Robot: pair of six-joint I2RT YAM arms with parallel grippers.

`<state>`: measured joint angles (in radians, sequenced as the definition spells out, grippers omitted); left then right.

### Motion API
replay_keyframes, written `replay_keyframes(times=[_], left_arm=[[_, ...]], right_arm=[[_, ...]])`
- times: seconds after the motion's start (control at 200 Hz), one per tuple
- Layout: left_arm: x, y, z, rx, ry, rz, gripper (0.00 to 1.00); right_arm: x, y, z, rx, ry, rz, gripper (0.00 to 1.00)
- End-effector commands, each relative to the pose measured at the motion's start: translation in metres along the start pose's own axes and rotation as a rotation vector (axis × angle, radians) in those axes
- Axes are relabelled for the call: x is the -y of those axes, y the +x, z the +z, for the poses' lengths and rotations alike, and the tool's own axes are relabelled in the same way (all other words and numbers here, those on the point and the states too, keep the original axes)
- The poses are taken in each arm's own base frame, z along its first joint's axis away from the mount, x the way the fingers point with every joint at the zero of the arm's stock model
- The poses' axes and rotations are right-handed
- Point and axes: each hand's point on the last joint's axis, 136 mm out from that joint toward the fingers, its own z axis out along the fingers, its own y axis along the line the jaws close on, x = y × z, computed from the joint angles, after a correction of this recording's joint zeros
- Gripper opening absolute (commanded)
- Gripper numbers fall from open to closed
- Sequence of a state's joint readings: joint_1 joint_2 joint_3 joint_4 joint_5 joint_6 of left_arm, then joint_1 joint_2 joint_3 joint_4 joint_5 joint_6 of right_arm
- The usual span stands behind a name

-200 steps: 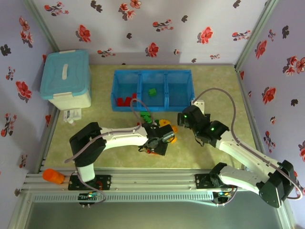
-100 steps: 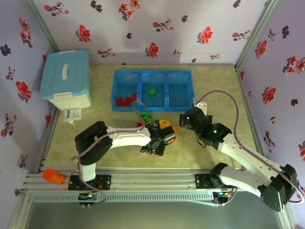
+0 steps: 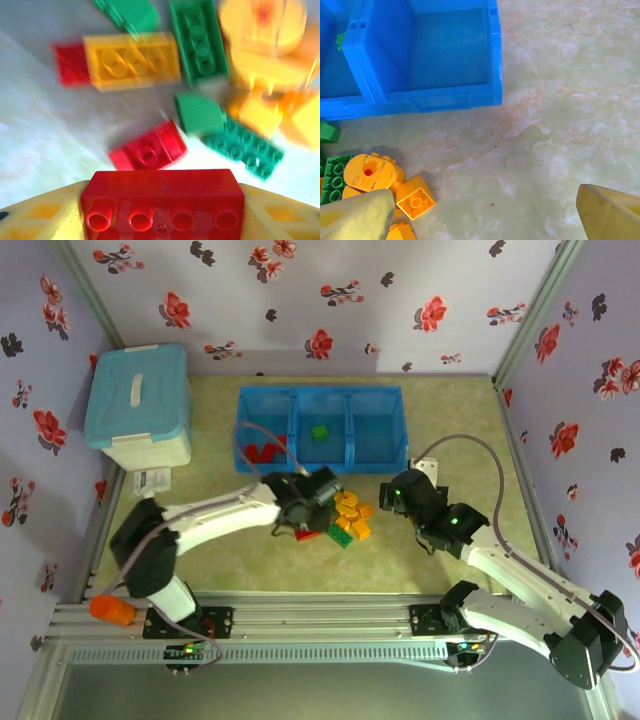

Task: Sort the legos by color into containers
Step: Pick up the lego from the middle-left of the table, then place the lego in the container, then pick up the lego from the center of the table.

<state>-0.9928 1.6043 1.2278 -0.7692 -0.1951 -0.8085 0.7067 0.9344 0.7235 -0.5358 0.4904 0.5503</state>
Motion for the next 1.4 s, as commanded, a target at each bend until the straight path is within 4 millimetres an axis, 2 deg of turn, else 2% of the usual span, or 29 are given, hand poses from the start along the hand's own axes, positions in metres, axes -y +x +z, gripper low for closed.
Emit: replay_keyframes(times=[0.0,0.12,0.265,0.375,0.465,0.61,0.67,0.72,0.755,0.845,0.97,1.07,1.235,1.395], left_arm=[[-0.041,-0.048,-0.025,0.105,-0.05,-0.035,0.52],[-0.081,-0.093,-0.037,0.179,-0.075,-0.128,0.53],[-0.122,-0.137,-0.036,0.228,-0.106,-0.228,0.52],[-0.142,-0.16,-0.028,0.235,-0.121,-0.267,0.52],[-0.157,-0.176,-0.012,0.212,-0.136,-0.296,0.52],[-0.17,-0.193,0.005,0.183,-0.158,-0.299,0.53],[-0.172,-0.198,0.007,0.18,-0.161,-0.295,0.61],[-0.172,-0.204,0.004,0.191,-0.156,-0.287,0.74],[-0.171,-0.206,0.001,0.197,-0.153,-0.282,0.82],[-0.167,-0.211,-0.014,0.23,-0.127,-0.282,0.9],[-0.16,-0.211,-0.038,0.288,-0.087,-0.282,0.92],[-0.154,-0.203,-0.057,0.327,-0.048,-0.275,0.91],[-0.146,-0.176,-0.078,0.38,0.01,-0.271,0.87],[-0.143,-0.142,-0.087,0.386,0.039,-0.267,0.85]], right_arm=[[0.004,0.007,0.0,-0.016,-0.001,0.033,0.93],[0.002,0.013,0.0,-0.032,-0.023,0.041,0.93],[-0.007,0.022,0.002,-0.071,-0.078,0.018,0.92],[-0.01,0.028,0.002,-0.097,-0.093,0.003,0.91],[-0.011,0.031,0.003,-0.107,-0.104,0.002,0.9],[-0.017,0.038,0.002,-0.138,-0.14,0.001,0.89],[-0.018,0.039,0.002,-0.144,-0.146,-0.005,0.89],[-0.019,0.041,0.002,-0.151,-0.149,-0.011,0.89],[-0.019,0.042,0.002,-0.158,-0.149,-0.014,0.89],[-0.022,0.044,0.003,-0.174,-0.161,-0.023,0.89],[-0.028,0.05,0.007,-0.206,-0.174,-0.033,0.87],[-0.035,0.056,0.011,-0.237,-0.197,-0.047,0.85],[-0.05,0.071,0.018,-0.307,-0.225,-0.103,0.77],[-0.066,0.09,0.028,-0.371,-0.228,-0.174,0.73]])
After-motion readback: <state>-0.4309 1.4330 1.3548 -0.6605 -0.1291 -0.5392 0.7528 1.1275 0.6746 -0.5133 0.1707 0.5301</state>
